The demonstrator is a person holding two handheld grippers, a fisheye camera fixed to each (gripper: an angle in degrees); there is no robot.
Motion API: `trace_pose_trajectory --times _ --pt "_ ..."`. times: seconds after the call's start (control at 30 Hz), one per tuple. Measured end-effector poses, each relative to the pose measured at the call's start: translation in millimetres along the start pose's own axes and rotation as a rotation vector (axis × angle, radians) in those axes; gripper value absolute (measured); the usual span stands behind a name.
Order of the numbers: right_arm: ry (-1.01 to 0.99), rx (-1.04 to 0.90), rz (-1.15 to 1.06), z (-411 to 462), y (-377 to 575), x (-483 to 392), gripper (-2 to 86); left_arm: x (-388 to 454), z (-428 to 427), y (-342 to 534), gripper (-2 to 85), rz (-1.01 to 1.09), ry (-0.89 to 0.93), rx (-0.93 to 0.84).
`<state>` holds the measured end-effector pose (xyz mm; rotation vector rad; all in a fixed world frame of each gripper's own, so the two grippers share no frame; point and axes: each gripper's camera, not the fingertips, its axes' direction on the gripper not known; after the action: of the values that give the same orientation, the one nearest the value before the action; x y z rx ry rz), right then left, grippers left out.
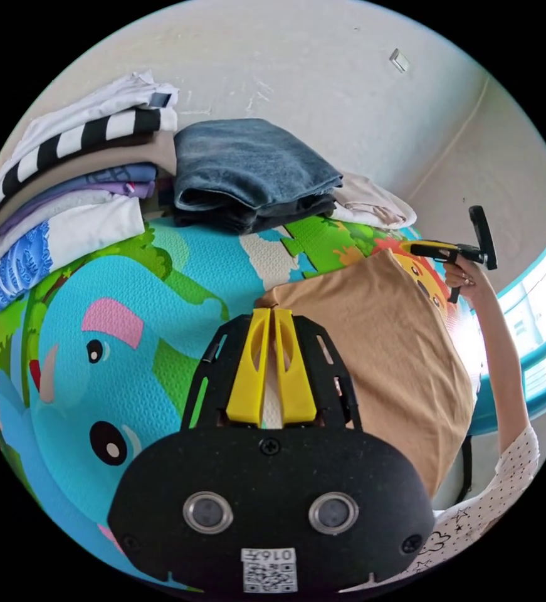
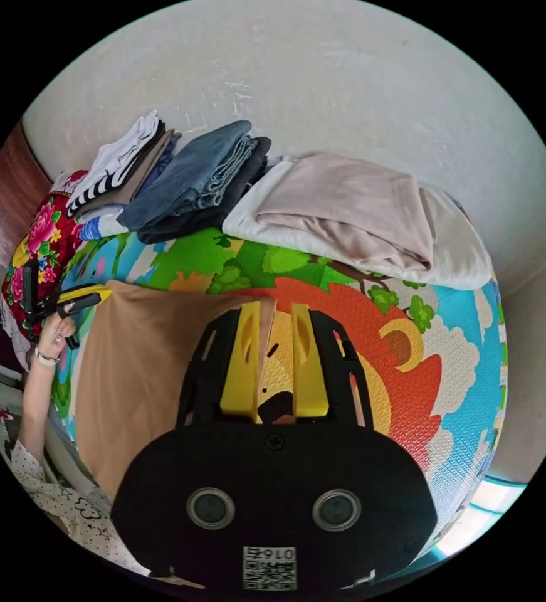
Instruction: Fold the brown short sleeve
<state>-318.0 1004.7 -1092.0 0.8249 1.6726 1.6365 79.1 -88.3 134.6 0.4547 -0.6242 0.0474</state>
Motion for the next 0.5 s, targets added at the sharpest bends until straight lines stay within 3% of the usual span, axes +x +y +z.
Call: trace_pose_trajectory --times 0.17,0.3,0.5 --pt "-0.001 -0.096 0.006 29.4 -15.6 -8.9 8.4 -2.2 3.8 -5.7 -0.9 -0.003 0.001 -0.007" --pt "0.04 -0.053 -0.046 33.0 -18.6 -30.0 1.0 4.5 3.4 -7.6 -1.0 0.018 -0.05 0.003" --pt "0.108 0.019 -0.058 10.5 -26.7 -53.6 0.0 14.0 6.7 -7.5 -0.8 0.064 -0.131 0.004"
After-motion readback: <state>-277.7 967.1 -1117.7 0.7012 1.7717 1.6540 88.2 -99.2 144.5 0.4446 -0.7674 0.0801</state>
